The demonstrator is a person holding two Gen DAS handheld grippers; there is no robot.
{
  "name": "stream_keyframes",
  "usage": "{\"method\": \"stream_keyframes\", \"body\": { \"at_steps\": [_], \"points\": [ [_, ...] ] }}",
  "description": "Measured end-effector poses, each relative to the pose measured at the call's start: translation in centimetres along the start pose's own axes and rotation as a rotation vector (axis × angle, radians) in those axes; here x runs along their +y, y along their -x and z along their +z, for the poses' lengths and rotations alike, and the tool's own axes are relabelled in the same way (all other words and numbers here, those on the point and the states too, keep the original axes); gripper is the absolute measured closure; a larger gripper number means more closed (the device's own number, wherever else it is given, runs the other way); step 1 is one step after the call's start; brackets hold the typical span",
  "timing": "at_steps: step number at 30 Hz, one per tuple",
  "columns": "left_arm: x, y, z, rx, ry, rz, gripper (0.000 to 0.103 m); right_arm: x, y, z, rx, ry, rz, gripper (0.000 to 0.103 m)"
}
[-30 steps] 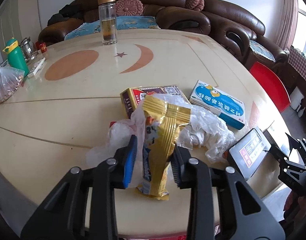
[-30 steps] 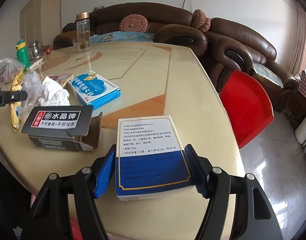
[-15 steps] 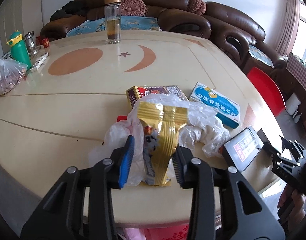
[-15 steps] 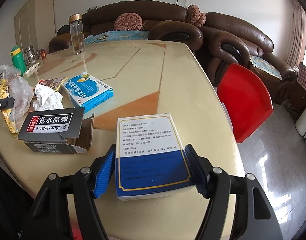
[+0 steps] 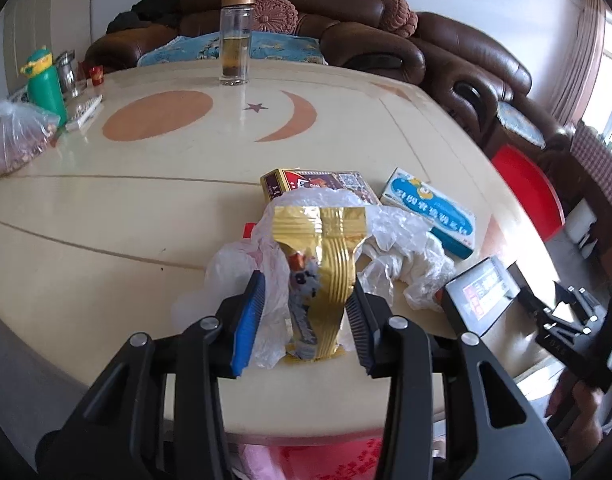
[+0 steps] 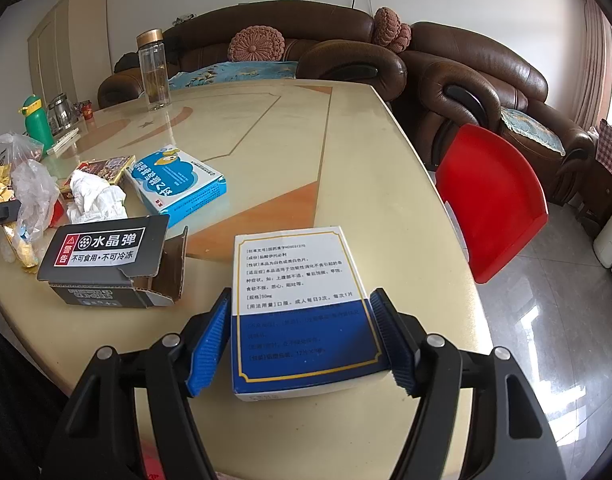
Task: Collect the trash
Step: 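Close the left tool on the gold wrapper while the right tool grasps the blue-white box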
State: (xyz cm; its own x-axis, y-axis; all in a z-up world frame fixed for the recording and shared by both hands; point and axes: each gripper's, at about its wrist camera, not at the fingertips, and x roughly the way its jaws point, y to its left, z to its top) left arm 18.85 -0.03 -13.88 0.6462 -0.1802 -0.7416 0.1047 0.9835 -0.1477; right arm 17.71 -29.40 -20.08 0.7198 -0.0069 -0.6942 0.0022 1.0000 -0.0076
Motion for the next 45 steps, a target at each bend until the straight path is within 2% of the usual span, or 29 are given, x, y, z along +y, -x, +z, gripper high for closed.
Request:
{"method": "stream_keyframes", "body": {
  "at_steps": [4,8,15,17,20,28,31,34,37,41,44,45],
  "points": [
    [-0.1,-0.1,0.0,0.012,-0.007,0.008,0.063,0.0,0.0,-0.1,0.000,-0.001,0.000,0.036],
    [-0.3,0.6,-0.2,-0.018,-0.015,0.020,0.063,0.0,0.0,-0.1,-0.001,0.000,0.000,0.036],
    [-0.1,1.3,-0.7,-0.025,0.010,0.029,0.062,0.0,0.0,-0.1,-0.001,-0.001,0.000,0.035],
    [0.1,1.4,-0.7,-0.033,0.018,0.027,0.050,0.0,0.0,-0.1,-0.002,-0.002,0.000,0.035],
    [0.4,1.6,-0.7,-0.041,0.031,0.024,0.044,0.0,0.0,-0.1,-0.002,-0.001,0.001,0.035],
    [0.3,1.6,-1.0,-0.048,0.029,0.028,0.044,-0.2,-0.1,-0.1,-0.002,-0.008,-0.006,0.031],
    [-0.3,1.4,-1.0,-0.042,0.001,0.023,0.063,-0.2,-0.1,-0.1,-0.002,-0.009,-0.008,0.030],
    [-0.8,1.1,-0.8,-0.031,-0.013,0.014,0.066,-0.3,-0.2,-0.1,-0.001,-0.012,-0.012,0.028],
    [-1.1,0.3,-0.7,0.002,-0.020,0.019,0.077,-0.4,-0.2,-0.1,0.000,-0.012,-0.012,0.028],
    [-1.5,0.5,-0.7,-0.010,-0.042,0.034,0.079,-0.4,-0.2,-0.1,0.000,-0.014,-0.013,0.028],
    [-1.7,0.5,-0.7,-0.007,-0.050,0.031,0.080,-0.2,-0.1,-0.1,-0.002,-0.003,-0.005,0.038],
    [-1.7,0.5,-0.7,-0.008,-0.054,0.034,0.081,0.1,0.0,-0.1,-0.008,0.013,-0.024,0.038]
  ]
}}
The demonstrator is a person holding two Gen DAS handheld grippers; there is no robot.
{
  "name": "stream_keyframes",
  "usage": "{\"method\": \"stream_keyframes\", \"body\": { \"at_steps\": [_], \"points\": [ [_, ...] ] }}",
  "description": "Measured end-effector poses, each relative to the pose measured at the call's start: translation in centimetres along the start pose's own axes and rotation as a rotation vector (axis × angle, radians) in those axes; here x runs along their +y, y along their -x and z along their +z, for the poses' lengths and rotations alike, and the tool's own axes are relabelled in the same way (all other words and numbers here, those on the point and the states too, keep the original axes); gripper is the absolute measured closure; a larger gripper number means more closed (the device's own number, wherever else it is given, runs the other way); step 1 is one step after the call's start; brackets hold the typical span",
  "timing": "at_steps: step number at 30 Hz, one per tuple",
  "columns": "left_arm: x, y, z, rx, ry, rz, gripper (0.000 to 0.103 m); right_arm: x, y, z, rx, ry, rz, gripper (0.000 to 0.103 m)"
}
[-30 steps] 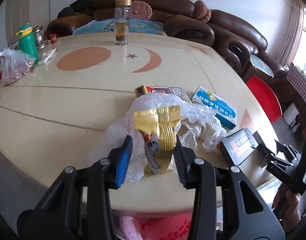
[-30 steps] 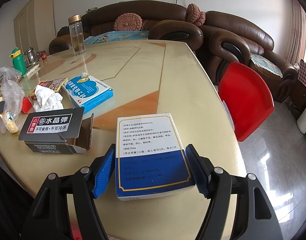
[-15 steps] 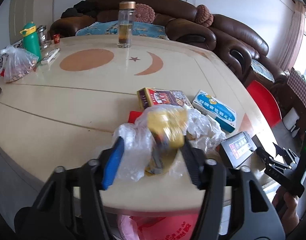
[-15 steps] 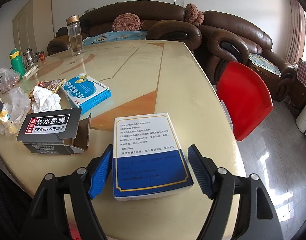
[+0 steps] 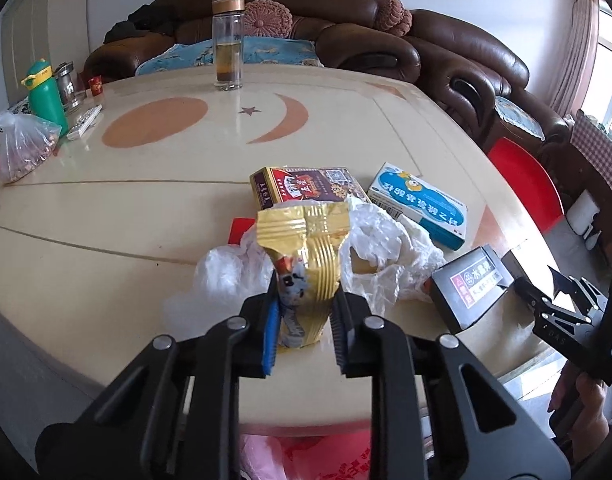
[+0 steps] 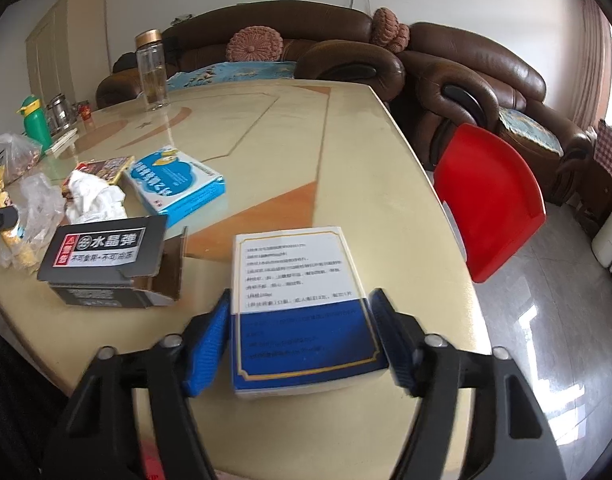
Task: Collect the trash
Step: 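Close the left tool on the gold wrapper while the right tool grasps the blue-white box, then lift both held items and carry them down over the pink trash bin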
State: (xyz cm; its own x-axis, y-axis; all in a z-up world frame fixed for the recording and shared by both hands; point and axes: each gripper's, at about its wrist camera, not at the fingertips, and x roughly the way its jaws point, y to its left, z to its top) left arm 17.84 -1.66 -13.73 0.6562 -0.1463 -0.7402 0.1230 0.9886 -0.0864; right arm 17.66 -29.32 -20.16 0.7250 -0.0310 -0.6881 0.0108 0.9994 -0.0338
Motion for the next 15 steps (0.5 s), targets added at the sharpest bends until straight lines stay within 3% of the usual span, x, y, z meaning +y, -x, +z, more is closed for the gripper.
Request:
{"method": "stream_keyframes", "body": {
  "at_steps": [2,15],
  "points": [
    [0.0,0.2,0.0,-0.003,-0.005,0.001,0.081,0.6,0.2,0.0,-0.013,0.039,-0.046,0.038],
    [-0.2,3.4,0.0,-0.054,-0.031,-0.006,0.081,0.2,4.8,1.4,-0.137,-0.011,-0.090,0.038]
  ]
}}
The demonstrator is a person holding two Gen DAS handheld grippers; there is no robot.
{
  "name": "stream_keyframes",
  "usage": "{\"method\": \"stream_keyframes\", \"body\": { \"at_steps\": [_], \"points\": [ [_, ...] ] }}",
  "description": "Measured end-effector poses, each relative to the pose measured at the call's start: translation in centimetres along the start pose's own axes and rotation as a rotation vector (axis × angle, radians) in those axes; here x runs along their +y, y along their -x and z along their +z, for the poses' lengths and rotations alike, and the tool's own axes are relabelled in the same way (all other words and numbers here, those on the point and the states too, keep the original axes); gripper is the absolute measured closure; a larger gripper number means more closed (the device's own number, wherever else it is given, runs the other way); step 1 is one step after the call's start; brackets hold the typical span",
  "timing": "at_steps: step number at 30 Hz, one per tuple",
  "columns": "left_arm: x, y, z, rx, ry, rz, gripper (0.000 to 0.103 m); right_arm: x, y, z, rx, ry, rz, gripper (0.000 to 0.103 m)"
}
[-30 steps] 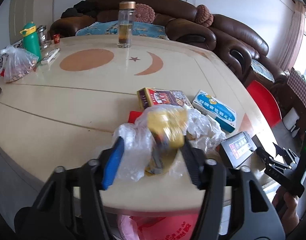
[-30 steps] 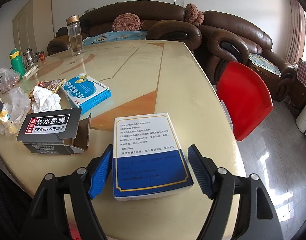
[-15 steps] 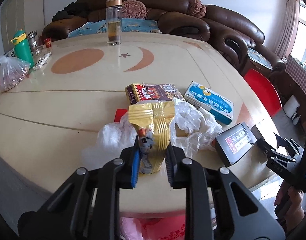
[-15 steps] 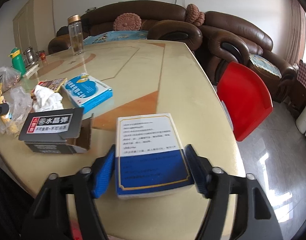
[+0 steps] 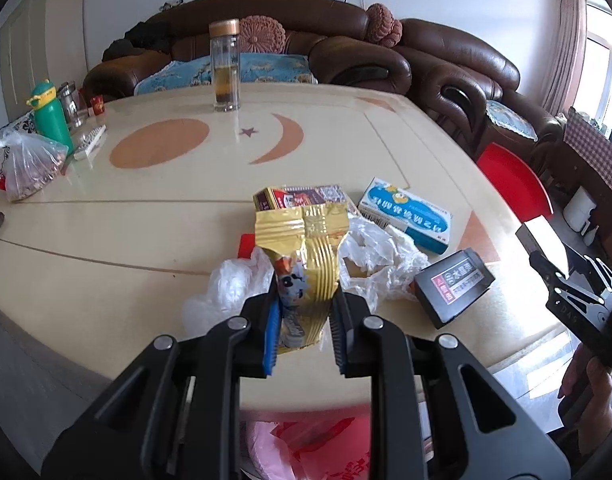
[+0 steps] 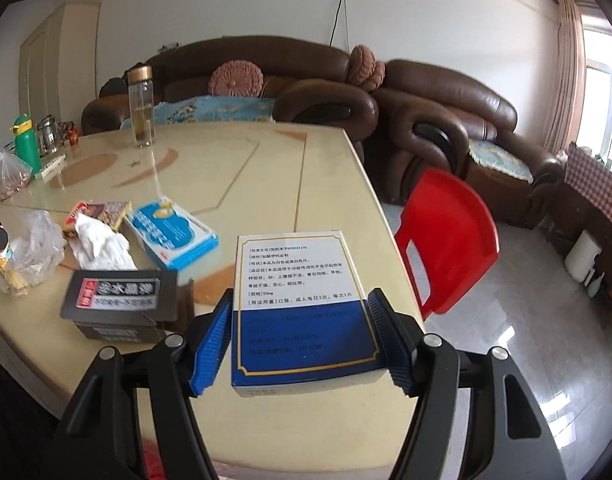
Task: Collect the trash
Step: 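Lift both held items and carry them down over the pink trash bin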
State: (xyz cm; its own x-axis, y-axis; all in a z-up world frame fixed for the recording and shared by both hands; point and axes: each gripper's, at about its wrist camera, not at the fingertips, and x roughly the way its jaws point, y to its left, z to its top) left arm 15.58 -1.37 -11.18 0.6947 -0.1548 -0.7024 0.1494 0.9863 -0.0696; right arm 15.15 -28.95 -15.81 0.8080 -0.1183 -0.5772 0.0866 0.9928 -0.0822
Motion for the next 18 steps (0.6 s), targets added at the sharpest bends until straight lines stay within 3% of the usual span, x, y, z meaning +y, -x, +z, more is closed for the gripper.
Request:
{"method": "stream_keyframes", "body": {
  "at_steps": [8,18],
  "points": [
    [0.1,3.9,0.9,-0.078,-0.020,-0.014,0.081,1.3,4.1,1.6,-0.083,-0.022,0.007,0.038],
    [0.8,5.7,1.8,-0.114,-0.018,-0.026,0.081,1.9,6.3,2.7,-0.111,-0.046,0.019,0.038]
  ]
}}
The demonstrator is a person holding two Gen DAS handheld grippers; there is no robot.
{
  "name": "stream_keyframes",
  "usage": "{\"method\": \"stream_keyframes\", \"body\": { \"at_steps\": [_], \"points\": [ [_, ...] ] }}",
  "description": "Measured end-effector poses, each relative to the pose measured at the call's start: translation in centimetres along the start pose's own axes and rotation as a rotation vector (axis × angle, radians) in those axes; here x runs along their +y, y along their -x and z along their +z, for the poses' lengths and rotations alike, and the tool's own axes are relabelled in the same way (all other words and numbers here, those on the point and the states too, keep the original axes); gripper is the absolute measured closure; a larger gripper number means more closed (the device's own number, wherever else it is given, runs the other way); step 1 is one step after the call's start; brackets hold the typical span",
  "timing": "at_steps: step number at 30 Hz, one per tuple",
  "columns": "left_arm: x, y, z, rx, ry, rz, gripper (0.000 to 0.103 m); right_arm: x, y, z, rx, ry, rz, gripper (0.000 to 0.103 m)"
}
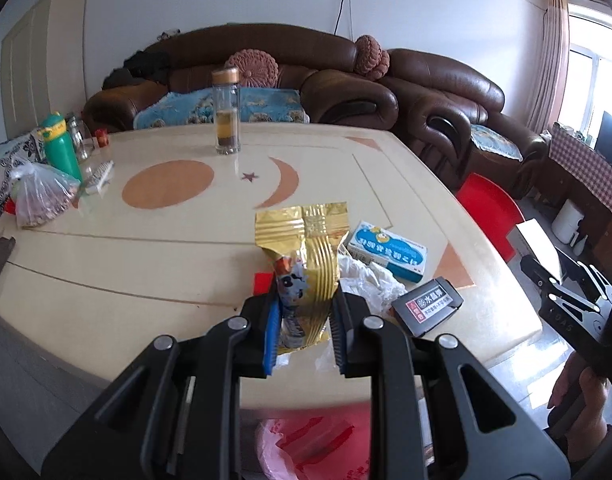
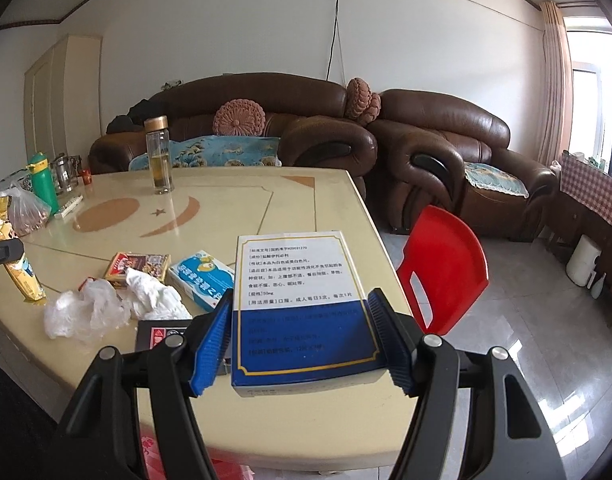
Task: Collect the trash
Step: 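Lift both held items and carry them down over the pink trash bin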
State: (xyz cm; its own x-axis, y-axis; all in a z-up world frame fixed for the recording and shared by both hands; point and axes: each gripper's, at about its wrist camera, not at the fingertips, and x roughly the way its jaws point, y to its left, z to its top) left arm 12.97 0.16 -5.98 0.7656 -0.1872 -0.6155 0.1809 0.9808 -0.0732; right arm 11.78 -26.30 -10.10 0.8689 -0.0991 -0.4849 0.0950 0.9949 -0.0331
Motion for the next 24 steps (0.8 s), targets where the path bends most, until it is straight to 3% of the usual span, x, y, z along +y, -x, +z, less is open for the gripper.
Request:
{"method": "stream_keyframes", "body": {
  "at_steps": [10,24],
  "points": [
    [0.7,3.2,-1.4,0.001,-0.019,-0.025,0.081,3.2,3.8,1.0,-0.003,0.001,0.075,0.038],
    [0.5,8.6,-5.7,0.009,-0.072,-0.085,0.081,10.0,11.1,0.1,0.013,0.073,0.181,0.038]
  ]
}}
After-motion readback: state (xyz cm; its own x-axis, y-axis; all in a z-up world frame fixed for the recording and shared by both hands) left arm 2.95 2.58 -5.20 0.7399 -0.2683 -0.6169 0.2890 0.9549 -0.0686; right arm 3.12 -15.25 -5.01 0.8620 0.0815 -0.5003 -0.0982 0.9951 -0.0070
